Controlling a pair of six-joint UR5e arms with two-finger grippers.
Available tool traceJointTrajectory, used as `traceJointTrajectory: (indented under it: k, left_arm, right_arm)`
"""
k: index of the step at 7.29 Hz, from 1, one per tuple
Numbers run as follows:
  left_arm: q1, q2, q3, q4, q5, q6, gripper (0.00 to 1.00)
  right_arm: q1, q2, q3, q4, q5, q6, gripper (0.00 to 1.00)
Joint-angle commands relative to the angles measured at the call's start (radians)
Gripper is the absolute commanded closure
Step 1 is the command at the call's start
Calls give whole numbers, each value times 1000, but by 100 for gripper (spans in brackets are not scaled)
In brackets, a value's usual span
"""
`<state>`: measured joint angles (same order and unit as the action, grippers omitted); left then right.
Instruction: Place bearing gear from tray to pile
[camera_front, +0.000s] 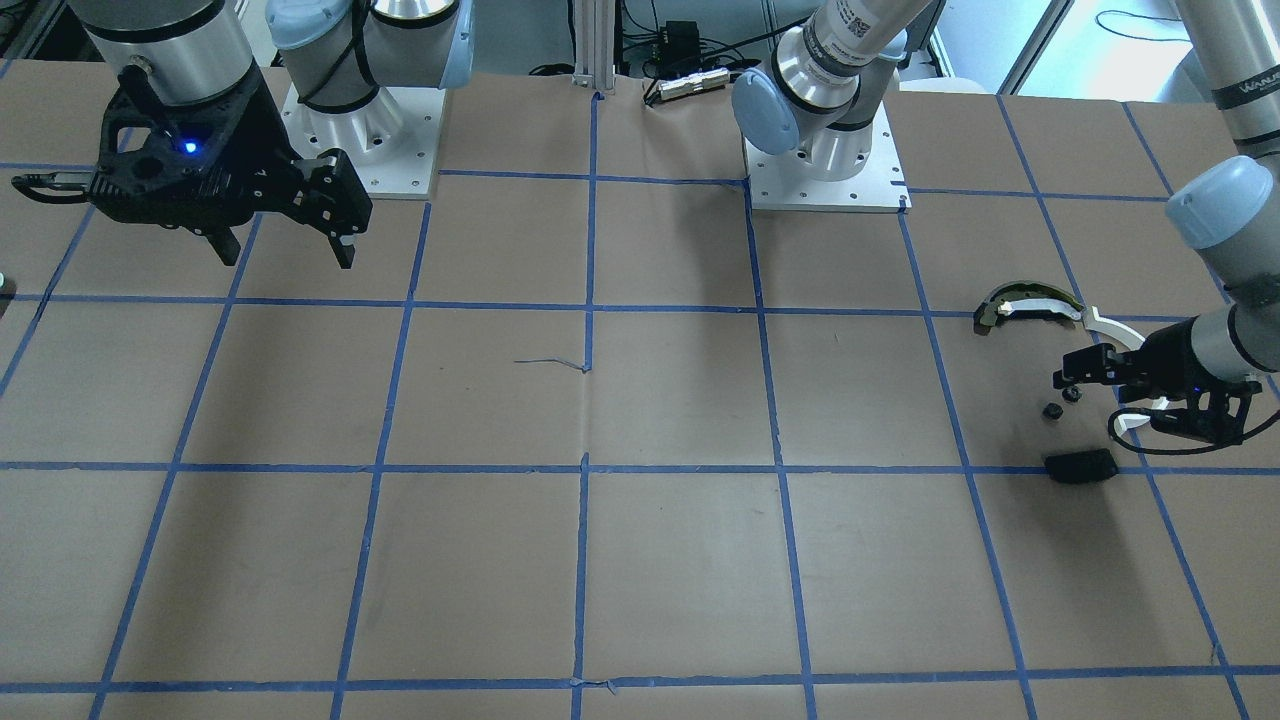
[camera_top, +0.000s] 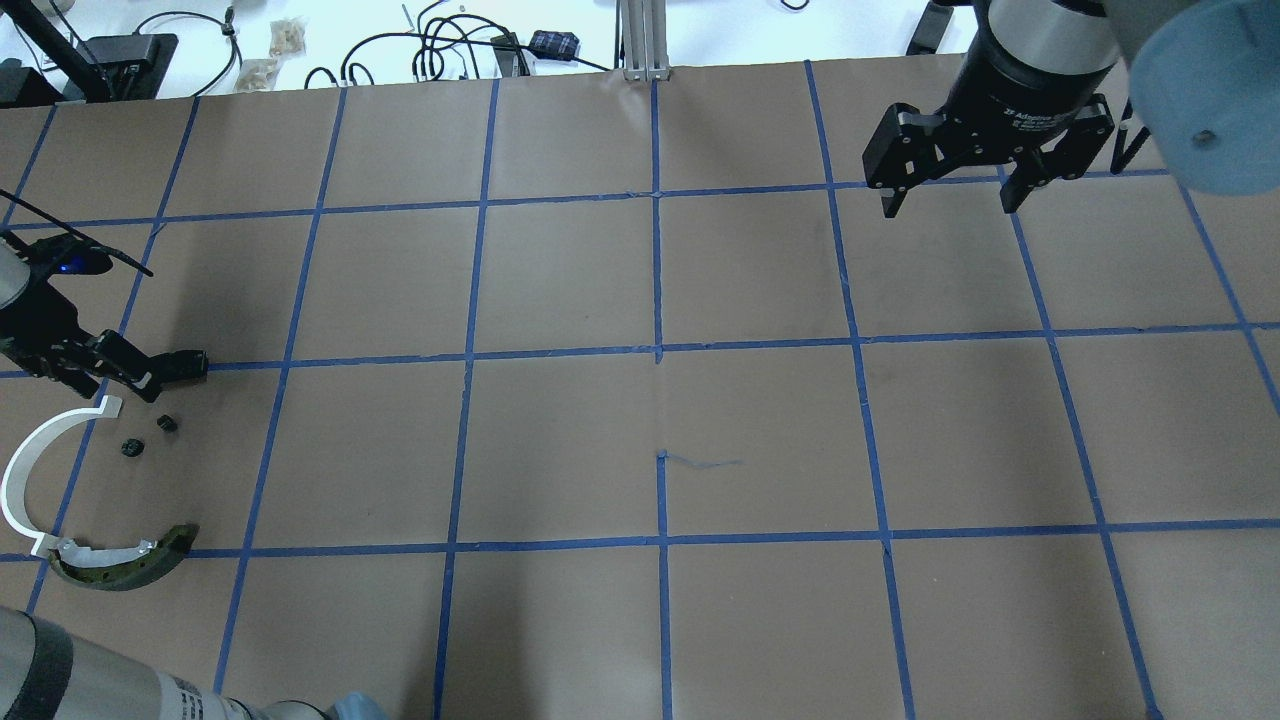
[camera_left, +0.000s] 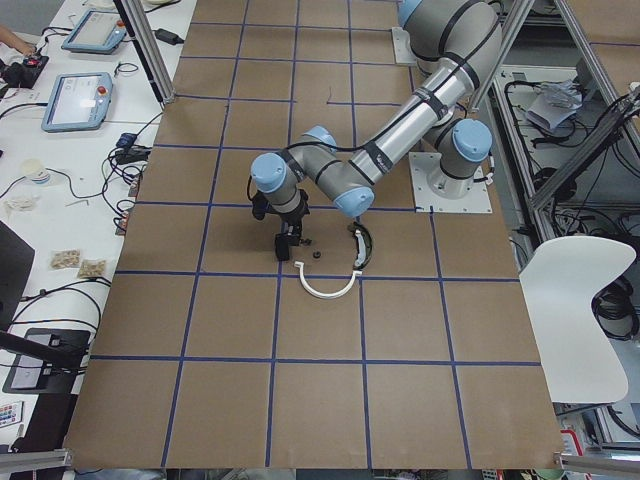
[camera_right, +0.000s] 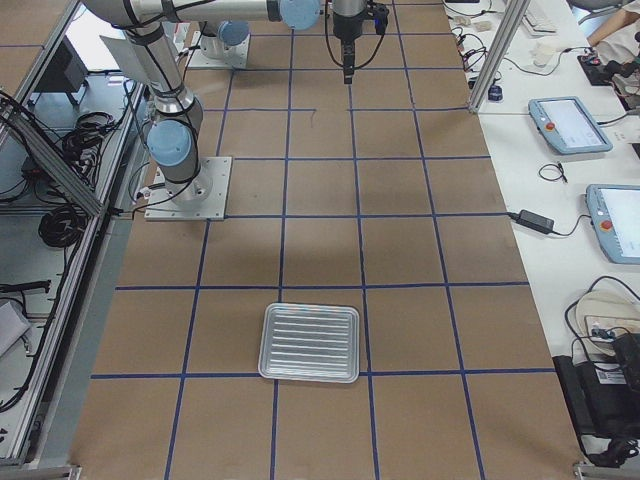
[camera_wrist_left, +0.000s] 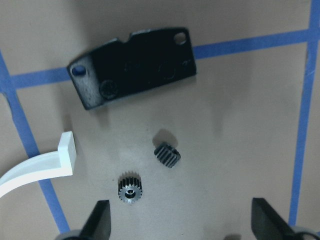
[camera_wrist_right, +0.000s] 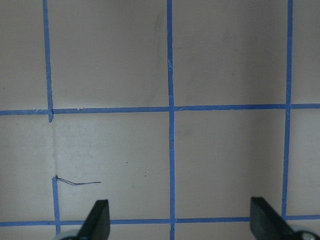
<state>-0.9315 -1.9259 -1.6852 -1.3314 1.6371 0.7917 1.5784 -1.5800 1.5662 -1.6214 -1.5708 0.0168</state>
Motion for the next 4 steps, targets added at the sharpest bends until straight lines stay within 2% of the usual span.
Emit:
traceJointTrajectory:
  k: [1, 4]
  left_arm:
    - [-106, 56, 129, -148, -2, -148, 0]
    - [-274, 177, 156, -166, -19, -297, 0]
  right_arm:
    - [0, 0, 0, 0, 0, 0, 0]
    - [0, 0, 0, 0, 0, 0, 0]
